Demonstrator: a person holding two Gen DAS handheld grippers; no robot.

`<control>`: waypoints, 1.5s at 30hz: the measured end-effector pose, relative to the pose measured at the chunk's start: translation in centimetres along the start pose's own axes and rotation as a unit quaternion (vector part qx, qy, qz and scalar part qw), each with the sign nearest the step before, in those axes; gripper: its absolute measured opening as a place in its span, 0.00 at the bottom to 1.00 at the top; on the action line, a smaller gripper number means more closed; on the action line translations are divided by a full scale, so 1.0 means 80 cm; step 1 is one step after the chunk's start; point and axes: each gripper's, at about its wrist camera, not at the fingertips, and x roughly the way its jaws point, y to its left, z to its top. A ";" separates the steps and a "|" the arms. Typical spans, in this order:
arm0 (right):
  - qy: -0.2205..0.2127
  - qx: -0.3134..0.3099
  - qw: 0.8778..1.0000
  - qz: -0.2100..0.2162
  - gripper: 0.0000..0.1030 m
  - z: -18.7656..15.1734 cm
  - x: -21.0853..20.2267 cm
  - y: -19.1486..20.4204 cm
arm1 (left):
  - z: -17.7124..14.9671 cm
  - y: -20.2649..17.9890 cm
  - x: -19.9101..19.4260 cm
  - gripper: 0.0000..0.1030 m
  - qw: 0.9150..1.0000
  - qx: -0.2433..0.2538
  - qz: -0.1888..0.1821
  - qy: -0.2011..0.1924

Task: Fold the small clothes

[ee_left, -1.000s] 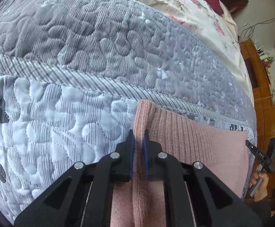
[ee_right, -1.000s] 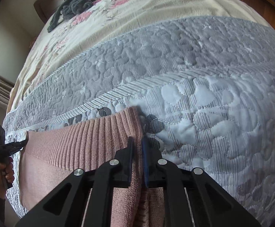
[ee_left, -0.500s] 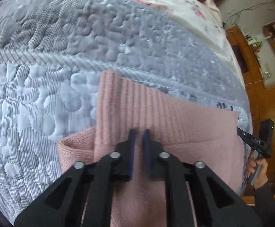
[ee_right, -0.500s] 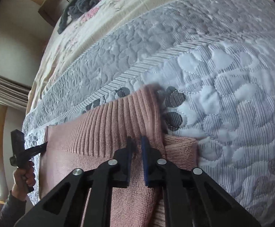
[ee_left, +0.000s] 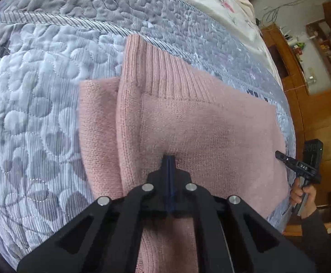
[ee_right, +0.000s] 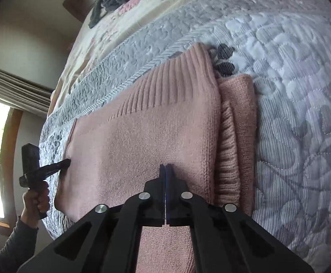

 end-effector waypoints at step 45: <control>0.047 -0.408 0.897 -0.162 0.52 -0.231 0.115 0.401 | -0.018 0.128 -0.047 0.71 0.982 -0.124 -0.138 0.039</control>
